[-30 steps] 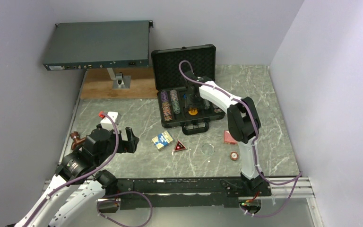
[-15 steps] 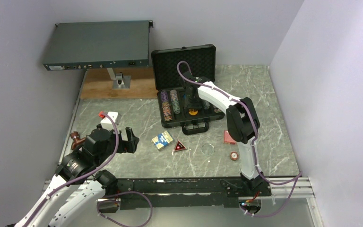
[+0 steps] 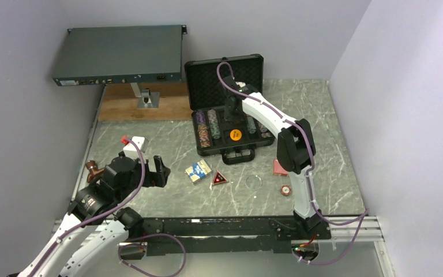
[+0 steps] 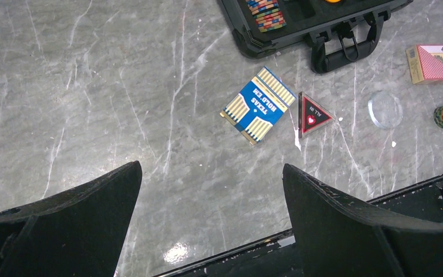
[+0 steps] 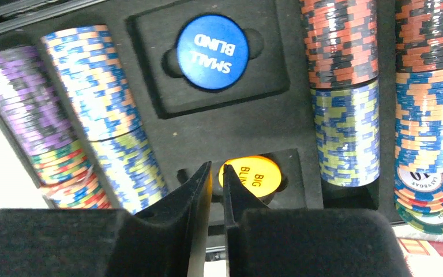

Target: Pack up texas hold em set

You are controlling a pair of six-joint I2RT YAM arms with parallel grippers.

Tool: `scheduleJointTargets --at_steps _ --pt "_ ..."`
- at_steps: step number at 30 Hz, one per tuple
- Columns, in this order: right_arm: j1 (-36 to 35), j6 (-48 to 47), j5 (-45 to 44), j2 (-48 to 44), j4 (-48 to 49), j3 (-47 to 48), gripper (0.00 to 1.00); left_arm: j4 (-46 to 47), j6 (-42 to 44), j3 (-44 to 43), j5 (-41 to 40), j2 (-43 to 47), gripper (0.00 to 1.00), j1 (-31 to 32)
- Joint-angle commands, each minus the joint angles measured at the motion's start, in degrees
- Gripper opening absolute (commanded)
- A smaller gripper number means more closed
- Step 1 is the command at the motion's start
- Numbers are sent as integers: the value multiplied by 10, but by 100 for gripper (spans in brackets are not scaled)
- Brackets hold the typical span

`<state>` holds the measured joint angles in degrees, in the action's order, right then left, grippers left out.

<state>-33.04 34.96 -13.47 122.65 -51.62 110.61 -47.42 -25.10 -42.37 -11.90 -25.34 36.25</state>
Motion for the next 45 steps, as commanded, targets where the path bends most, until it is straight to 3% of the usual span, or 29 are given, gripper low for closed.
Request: scheduleJointTargets --at_steps 1,15,45 --pt "11 5 -21 15 -23 9 13 22 6 3 4 -1 99 1" --pt "25 4 -30 4 -6 -48 0 22 6 3 5 -4 99 1" --pt "55 -1 -13 -11 13 -78 0 20 3 2 -2 -8 99 1"
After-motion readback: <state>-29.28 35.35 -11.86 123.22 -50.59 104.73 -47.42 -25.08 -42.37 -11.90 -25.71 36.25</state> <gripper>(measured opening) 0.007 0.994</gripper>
